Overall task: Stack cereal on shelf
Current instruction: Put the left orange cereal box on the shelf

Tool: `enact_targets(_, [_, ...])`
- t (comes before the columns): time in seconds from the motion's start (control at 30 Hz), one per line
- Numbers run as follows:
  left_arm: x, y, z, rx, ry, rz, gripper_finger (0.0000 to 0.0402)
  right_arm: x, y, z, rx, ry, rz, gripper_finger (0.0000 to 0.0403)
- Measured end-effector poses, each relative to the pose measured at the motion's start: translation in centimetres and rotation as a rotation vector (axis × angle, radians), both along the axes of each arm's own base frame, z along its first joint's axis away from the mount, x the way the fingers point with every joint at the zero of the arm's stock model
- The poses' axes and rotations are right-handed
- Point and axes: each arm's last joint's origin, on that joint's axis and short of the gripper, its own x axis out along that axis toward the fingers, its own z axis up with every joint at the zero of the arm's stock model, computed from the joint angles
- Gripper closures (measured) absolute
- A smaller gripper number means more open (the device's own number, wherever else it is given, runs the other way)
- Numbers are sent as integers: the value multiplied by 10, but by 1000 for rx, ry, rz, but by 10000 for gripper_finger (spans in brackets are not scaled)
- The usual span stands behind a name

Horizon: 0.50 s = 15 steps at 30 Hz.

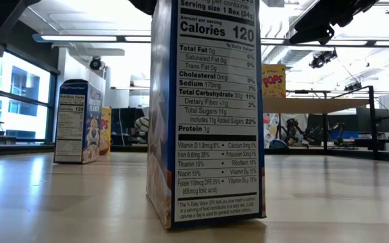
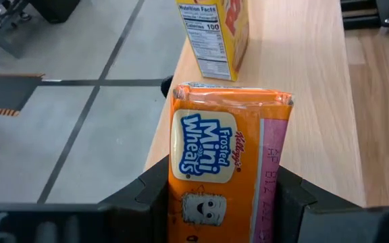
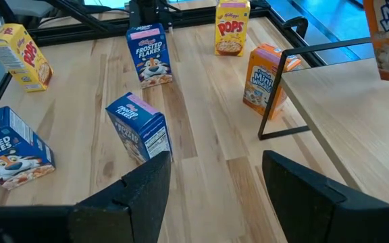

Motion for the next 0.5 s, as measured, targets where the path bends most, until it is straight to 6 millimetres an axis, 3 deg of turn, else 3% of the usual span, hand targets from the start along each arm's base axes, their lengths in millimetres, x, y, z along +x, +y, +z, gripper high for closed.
enact_targets(0.5, [-3,3,-1,-15,13,2,250,0,0,0,0,0,0,176])
